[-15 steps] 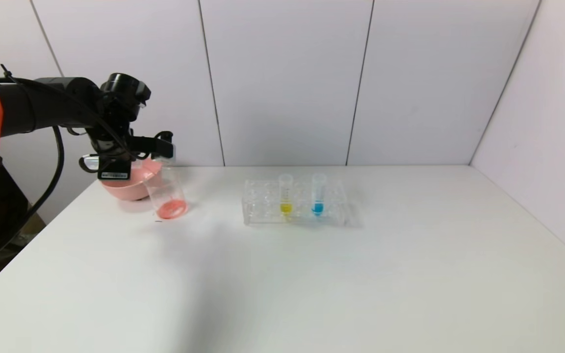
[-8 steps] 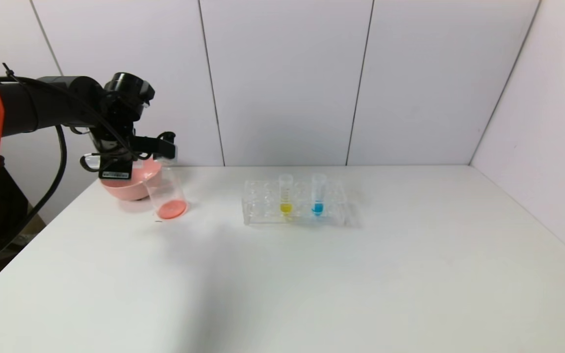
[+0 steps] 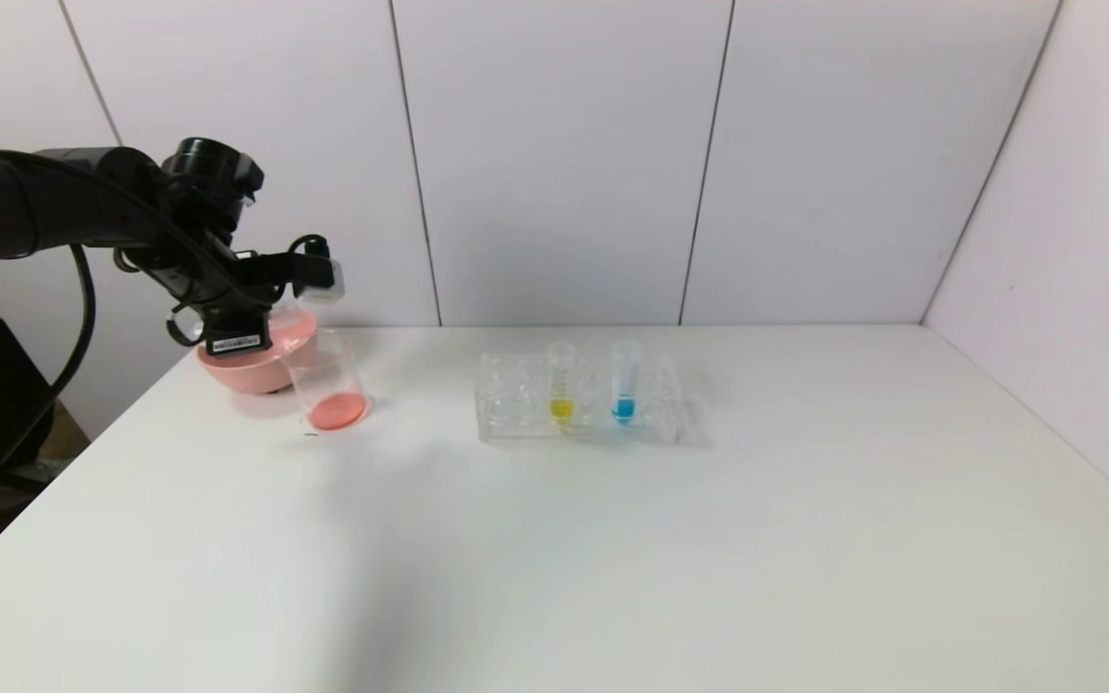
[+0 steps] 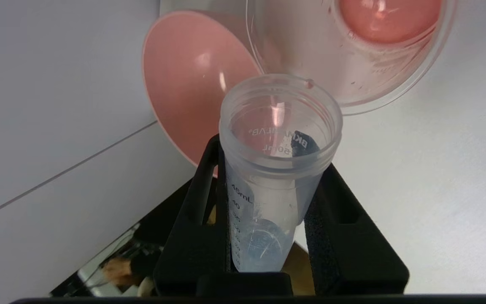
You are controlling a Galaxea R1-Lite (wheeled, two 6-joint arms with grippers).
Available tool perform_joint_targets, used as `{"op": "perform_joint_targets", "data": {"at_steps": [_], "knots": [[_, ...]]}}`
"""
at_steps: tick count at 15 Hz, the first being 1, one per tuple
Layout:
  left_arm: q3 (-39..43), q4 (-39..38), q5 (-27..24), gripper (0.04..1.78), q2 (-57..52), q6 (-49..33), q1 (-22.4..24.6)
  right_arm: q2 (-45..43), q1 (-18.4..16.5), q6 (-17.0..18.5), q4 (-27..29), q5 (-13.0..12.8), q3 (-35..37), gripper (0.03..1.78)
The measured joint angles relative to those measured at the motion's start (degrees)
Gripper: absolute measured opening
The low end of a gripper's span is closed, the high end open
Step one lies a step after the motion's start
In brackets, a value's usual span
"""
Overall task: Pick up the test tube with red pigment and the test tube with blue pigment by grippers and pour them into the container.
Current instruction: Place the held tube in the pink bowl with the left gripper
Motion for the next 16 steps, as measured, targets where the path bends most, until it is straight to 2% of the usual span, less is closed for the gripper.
{"op": "perform_joint_targets", "data": {"at_steps": [3, 5, 7, 9, 11, 14, 16], "knots": [[0.3, 0.5, -15.2, 0.51, -0.8, -7.7, 2.9, 0.0, 0.0, 0.0, 0.0, 0.0, 0.0, 1.77], [0.5, -1.0, -25.4, 0.51, -1.1, -17.2, 3.5, 0.0, 0.0, 0.0, 0.0, 0.0, 0.0, 1.77], [0.9, -5.8, -30.9, 0.51, -1.2, -27.4, 3.8, 0.0, 0.0, 0.0, 0.0, 0.0, 0.0, 1.77], [1.6, -13.5, -31.4, 0.51, -1.2, -39.0, 4.0, 0.0, 0.0, 0.0, 0.0, 0.0, 0.0, 1.77], [4.4, -23.6, -29.1, 0.51, -2.3, -50.1, 4.4, 0.0, 0.0, 0.0, 0.0, 0.0, 0.0, 1.77], [13.9, -35.6, -24.3, 0.51, -6.9, -57.6, 5.3, 0.0, 0.0, 0.0, 0.0, 0.0, 0.0, 1.77], [23.4, -44.2, -20.5, 0.51, -10.7, -61.1, 5.5, 0.0, 0.0, 0.0, 0.0, 0.0, 0.0, 1.77]]}}
